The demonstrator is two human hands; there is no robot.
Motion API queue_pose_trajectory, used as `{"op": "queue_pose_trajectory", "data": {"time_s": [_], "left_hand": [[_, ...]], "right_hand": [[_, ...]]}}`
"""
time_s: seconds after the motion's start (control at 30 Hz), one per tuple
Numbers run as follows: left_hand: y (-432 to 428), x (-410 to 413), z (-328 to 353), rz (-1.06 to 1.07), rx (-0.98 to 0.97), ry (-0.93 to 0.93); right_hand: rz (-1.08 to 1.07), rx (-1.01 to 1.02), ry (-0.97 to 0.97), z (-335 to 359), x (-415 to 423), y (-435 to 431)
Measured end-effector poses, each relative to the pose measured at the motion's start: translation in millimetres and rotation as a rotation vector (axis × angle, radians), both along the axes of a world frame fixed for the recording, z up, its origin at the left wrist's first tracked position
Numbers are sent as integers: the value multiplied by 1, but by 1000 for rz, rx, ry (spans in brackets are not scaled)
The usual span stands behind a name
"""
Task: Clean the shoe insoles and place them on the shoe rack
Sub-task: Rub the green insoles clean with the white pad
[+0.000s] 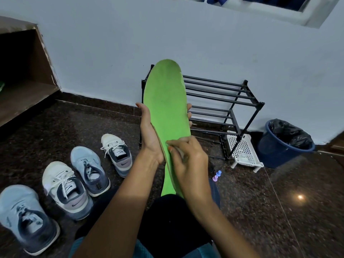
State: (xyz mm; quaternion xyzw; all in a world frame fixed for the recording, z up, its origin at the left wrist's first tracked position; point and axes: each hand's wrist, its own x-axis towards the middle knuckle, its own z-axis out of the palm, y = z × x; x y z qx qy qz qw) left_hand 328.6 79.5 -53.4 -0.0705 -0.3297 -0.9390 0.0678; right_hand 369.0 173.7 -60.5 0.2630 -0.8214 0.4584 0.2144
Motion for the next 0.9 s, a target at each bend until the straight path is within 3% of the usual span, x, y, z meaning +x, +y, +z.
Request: {"op": "queue_pose_trajectory", "data": {"time_s": [0.3,0.6,0.9], "left_hand": [[3,0,0,-32,12,9],[1,0,1,-20,52,9],[1,0,2,-12,63,16]], "right_hand": [[-151,52,34,8,-27,12],[25,18,25,1,5,0],[-90,59,17,3,-15,3]]}}
